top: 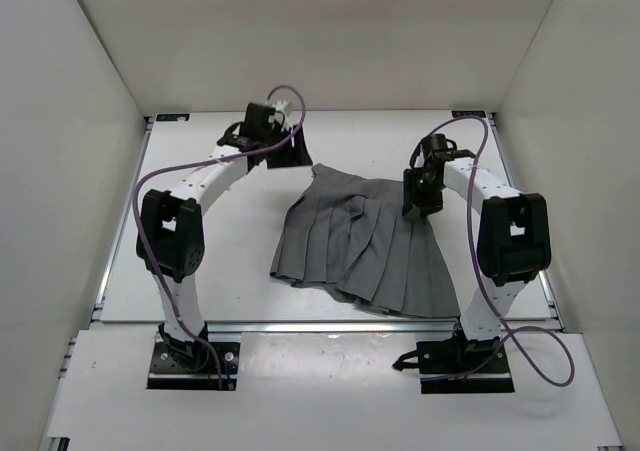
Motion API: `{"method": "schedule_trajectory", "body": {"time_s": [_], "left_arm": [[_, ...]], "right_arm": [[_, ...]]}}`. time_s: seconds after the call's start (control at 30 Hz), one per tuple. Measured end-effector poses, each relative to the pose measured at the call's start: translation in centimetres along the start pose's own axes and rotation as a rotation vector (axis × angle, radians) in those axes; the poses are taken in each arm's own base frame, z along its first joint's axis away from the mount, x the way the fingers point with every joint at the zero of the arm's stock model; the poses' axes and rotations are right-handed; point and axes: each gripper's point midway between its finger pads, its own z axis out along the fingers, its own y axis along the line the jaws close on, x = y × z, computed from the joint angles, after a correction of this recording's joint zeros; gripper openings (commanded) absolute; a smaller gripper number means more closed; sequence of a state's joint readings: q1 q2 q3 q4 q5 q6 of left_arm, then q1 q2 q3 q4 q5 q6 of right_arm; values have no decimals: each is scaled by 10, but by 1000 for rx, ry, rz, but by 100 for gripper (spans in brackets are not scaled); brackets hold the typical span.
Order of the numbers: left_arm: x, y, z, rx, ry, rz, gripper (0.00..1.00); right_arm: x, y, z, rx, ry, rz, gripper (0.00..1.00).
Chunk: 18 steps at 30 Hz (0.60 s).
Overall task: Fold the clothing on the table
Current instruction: Flatten the skirt out
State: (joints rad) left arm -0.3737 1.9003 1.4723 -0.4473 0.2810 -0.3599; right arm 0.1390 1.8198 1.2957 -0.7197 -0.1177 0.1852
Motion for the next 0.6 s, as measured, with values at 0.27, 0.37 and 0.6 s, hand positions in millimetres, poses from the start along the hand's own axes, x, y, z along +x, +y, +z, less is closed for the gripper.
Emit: {"method": "schedule_trajectory", "body": {"time_s": [0.27,0.37,0.6], "left_arm": [[-124,-30,29,65,-201,65,76],[-100,-5,70,19,-104,41,77],[-39,39,117,-88,81,-7,77]], "right_arm": [[-52,-1,-43,-56,-200,22,47],[-75,-6,-57,-74,-273,35,48],[-82,-5,-55,-84,-284,31,48]]}}
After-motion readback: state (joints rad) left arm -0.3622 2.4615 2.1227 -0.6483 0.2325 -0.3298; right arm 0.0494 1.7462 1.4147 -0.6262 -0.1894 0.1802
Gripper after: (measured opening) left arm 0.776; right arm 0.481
